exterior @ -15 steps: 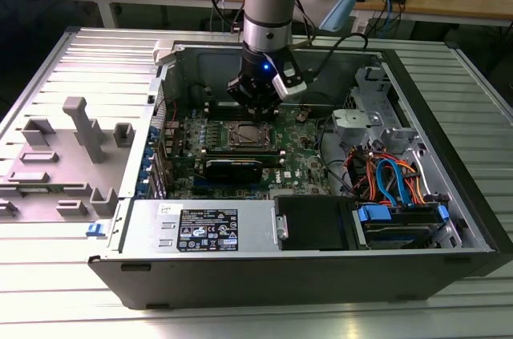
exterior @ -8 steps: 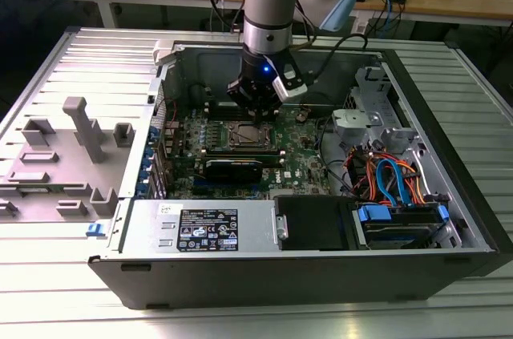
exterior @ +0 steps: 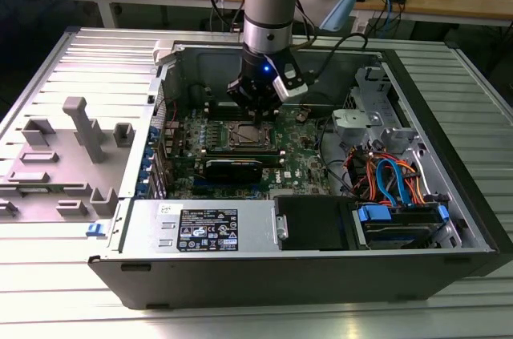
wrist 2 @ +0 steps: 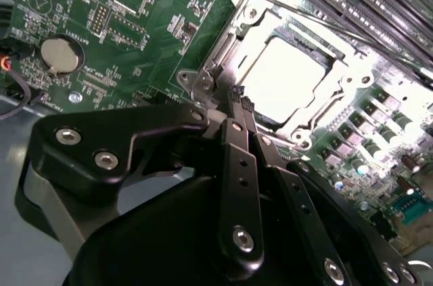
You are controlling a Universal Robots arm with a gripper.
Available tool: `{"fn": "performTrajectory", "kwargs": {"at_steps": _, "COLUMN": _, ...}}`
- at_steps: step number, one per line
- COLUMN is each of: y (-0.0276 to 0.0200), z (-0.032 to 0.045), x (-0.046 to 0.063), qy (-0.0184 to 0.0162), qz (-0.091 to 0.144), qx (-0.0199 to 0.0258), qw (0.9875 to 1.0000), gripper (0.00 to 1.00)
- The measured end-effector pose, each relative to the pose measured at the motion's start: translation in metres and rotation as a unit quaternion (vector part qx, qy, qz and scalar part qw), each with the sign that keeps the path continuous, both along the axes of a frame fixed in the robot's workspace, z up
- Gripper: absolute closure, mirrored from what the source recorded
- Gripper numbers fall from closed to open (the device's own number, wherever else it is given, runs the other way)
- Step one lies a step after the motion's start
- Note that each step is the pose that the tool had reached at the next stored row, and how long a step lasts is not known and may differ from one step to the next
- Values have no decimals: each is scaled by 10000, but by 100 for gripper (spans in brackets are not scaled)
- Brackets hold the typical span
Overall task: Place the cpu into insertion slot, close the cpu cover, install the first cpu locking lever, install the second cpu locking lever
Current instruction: 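Install the second cpu locking lever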
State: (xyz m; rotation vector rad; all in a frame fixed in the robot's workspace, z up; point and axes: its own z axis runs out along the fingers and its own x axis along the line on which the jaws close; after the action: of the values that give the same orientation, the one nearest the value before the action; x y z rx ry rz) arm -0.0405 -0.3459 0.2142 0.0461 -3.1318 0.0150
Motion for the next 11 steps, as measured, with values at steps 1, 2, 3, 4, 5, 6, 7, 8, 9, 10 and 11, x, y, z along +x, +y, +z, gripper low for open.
{"fn": "performTrajectory", "kwargs": {"at_steps": 1, "y": 0, "z": 17, "x": 0, "qy": 0, "qz": 0, "qx": -1, "qw": 10000, "gripper": 89}}
{"fn": "performTrajectory", "kwargs": {"at_steps": 2, "y": 0, "z": 29, "x": 0, "qy": 0, "qz": 0, "qx": -3, "qw": 10000, "gripper": 89}}
{"fn": "performTrajectory", "kwargs": {"at_steps": 3, "y": 0, "z": 32, "x": 1, "qy": 0, "qz": 1, "qx": -7, "qw": 10000, "gripper": 89}}
{"fn": "performTrajectory", "kwargs": {"at_steps": 4, "y": 0, "z": 31, "x": 1, "qy": -1, "qz": 1, "qx": -15, "qw": 10000, "gripper": 89}}
{"fn": "performTrajectory", "kwargs": {"at_steps": 5, "y": -2, "z": 32, "x": 0, "qy": 0, "qz": 1, "qx": -16, "qw": 10000, "gripper": 89}}
{"fn": "performTrajectory", "kwargs": {"at_steps": 6, "y": -4, "z": 32, "x": 0, "qy": 0, "qz": 0, "qx": -17, "qw": 10000, "gripper": 89}}
{"fn": "performTrajectory", "kwargs": {"at_steps": 7, "y": -10, "z": 33, "x": 0, "qy": 0, "qz": 0, "qx": -18, "qw": 10000, "gripper": 89}}
{"fn": "performTrajectory", "kwargs": {"at_steps": 8, "y": -21, "z": 32, "x": 0, "qy": 0, "qz": 1, "qx": -17, "qw": 10000, "gripper": 89}}
{"fn": "performTrajectory", "kwargs": {"at_steps": 9, "y": -29, "z": 33, "x": 0, "qy": 0, "qz": 0, "qx": -18, "qw": 10000, "gripper": 89}}
{"fn": "performTrajectory", "kwargs": {"at_steps": 10, "y": -35, "z": 32, "x": 0, "qy": 0, "qz": 0, "qx": -18, "qw": 10000, "gripper": 89}}
{"fn": "performTrajectory", "kwargs": {"at_steps": 11, "y": -43, "z": 31, "x": 0, "qy": 0, "qz": 0, "qx": -17, "qw": 10000, "gripper": 89}}
